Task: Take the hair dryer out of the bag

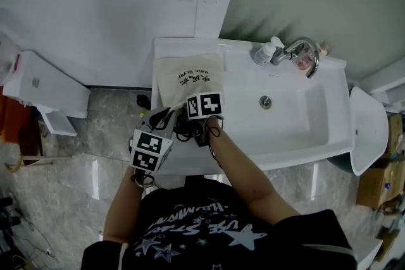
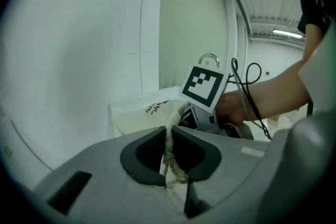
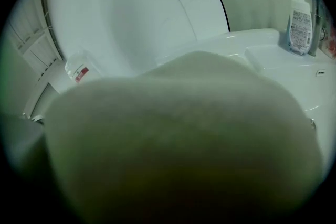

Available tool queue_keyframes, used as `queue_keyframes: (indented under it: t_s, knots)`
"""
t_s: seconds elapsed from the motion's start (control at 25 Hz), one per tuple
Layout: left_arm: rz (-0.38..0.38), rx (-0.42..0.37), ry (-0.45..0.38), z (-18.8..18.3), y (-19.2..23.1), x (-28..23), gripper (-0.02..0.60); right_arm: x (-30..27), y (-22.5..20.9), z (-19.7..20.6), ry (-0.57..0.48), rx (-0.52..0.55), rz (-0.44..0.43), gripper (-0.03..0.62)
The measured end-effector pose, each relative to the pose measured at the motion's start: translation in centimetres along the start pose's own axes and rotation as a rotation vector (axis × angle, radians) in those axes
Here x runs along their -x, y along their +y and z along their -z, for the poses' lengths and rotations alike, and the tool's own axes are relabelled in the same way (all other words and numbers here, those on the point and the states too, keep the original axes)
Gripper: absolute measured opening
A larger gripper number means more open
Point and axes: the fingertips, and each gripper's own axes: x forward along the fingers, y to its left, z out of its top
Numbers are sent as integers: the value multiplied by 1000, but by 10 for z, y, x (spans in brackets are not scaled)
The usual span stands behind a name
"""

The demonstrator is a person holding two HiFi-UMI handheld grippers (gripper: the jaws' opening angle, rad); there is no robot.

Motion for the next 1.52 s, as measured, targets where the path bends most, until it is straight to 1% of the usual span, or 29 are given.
queue_keyframes:
  t_s: [0.04, 0.12, 0.16, 0.32, 0.56, 0.72, 1.0, 1.24, 1.52]
  knots:
    - [2, -1, 3, 1, 0, 0, 46, -2, -1, 1, 7, 1, 11, 255]
    - [8, -4, 6, 1, 0, 1, 46, -4, -4, 1, 10, 12, 38, 218]
    - [10, -4, 6, 2, 1, 1, 46, -5, -5, 1, 7, 19, 43, 215]
    - [3, 0, 2, 2, 2, 1, 46, -7, -4, -2, -13, 43, 23, 209]
    - [-2, -5, 0, 1, -1, -1, 46, 1, -1, 4, 18, 62, -41, 192]
    - [-5, 2, -7, -2, -3, -2, 46, 10, 4, 10, 27, 94, -82, 190]
    - [-15, 17, -35, -9, -2, 0, 46, 32, 24, 38, 69, 143, -168, 189]
    - [15, 34, -56, -13, 1, 3, 46, 54, 44, 60, 73, 149, -237, 187]
    - [71, 39, -67, -12, 0, 10, 46, 85, 54, 87, 69, 199, -281, 187]
